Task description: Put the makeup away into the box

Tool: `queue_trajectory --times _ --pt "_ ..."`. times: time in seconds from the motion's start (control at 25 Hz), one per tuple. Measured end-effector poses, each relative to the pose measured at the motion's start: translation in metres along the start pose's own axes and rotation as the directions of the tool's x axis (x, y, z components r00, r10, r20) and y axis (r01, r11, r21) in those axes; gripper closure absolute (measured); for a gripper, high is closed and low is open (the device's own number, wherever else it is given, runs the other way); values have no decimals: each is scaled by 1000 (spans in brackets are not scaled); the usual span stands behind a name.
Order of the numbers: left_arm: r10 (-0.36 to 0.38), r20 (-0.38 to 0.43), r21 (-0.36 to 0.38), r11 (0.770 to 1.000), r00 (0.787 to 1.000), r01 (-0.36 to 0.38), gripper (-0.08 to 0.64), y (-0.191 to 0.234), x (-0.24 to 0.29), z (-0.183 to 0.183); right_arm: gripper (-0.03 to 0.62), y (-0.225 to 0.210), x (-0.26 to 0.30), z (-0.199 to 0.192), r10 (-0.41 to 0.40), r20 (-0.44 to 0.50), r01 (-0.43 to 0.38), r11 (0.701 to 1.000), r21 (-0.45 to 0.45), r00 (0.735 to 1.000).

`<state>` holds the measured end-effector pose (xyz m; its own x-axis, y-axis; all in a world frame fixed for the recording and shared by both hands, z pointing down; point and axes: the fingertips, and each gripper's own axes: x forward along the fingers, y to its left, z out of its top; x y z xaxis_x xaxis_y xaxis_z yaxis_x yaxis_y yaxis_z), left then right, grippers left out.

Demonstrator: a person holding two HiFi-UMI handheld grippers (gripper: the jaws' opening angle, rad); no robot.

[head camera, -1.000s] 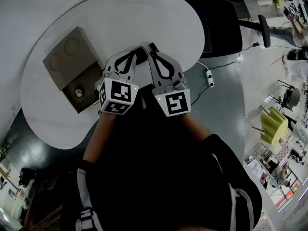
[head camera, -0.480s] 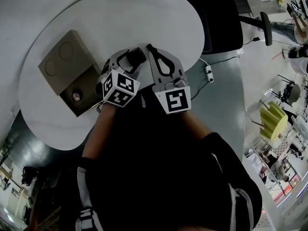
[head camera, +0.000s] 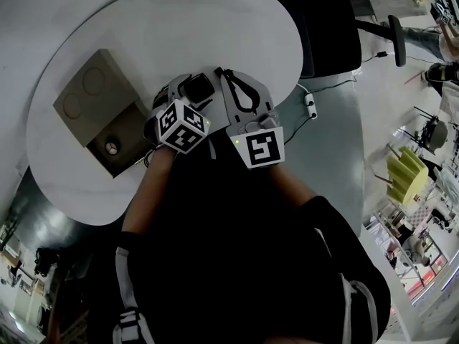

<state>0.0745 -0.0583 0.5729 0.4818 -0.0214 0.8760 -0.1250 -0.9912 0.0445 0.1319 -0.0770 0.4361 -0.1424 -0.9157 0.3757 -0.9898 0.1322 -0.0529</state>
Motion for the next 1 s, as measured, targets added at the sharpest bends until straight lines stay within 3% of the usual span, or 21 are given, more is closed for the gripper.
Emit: queue_trajectory --times 0.36,1.0 --pt "15 -46 27 1000 999 -14 230 1 10 -9 569 -1 -4 -1 -5 3 5 1000 -3 1000" --pt "129 78 -35 991 989 -126 238 2 -48 0 569 36 -16 10 52 50 -49 998 -44 997"
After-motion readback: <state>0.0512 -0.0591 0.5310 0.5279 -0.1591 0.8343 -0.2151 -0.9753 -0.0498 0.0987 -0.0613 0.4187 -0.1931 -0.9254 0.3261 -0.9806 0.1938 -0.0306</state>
